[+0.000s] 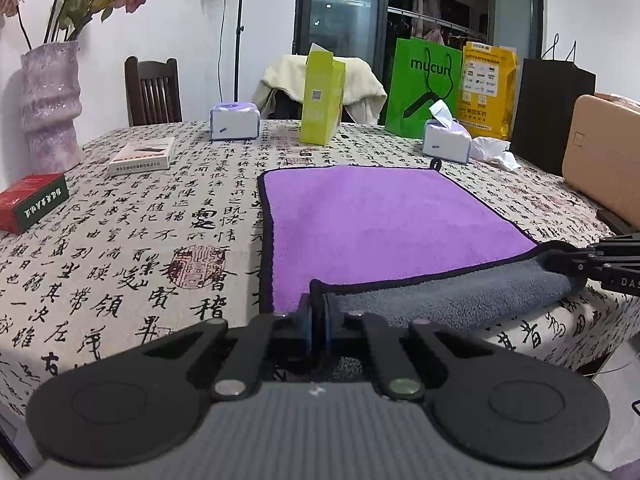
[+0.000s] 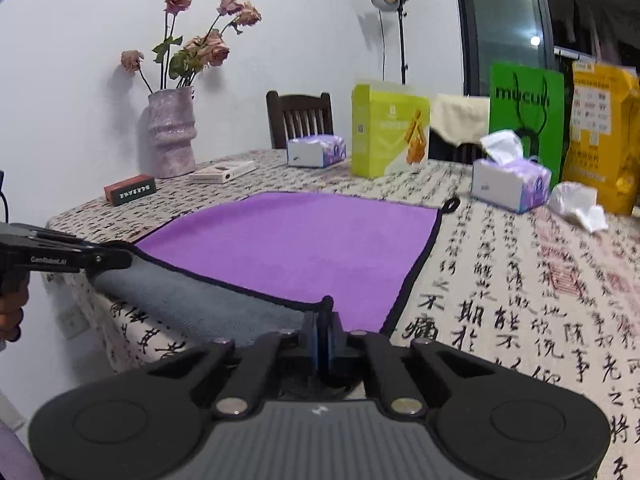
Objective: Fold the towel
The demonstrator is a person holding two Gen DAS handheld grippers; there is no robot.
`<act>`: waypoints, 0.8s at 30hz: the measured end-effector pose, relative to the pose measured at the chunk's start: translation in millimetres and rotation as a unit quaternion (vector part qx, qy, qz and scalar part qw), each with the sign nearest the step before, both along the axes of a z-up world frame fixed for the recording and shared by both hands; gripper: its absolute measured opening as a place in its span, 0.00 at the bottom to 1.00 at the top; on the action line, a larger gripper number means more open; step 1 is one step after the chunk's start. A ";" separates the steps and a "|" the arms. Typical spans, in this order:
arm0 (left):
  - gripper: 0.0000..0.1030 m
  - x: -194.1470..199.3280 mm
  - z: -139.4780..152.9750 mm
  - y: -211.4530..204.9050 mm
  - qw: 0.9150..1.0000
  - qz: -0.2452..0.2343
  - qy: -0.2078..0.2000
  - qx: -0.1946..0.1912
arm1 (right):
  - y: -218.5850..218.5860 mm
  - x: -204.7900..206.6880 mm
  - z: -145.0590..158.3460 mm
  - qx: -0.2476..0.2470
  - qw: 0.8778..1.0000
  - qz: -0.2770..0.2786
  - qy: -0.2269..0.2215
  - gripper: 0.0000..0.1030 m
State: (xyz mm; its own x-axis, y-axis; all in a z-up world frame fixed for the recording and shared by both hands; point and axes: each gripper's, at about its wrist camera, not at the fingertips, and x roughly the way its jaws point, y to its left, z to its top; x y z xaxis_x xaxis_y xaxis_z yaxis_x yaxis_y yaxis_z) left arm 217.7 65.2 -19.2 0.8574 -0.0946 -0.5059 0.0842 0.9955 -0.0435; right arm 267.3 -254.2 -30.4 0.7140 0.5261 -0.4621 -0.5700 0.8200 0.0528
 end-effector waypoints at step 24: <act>0.05 67.3 36.8 -1.0 0.999 0.007 -0.026 0.034 | 8.3 62.7 32.9 -0.003 1.000 -0.019 -0.011 0.04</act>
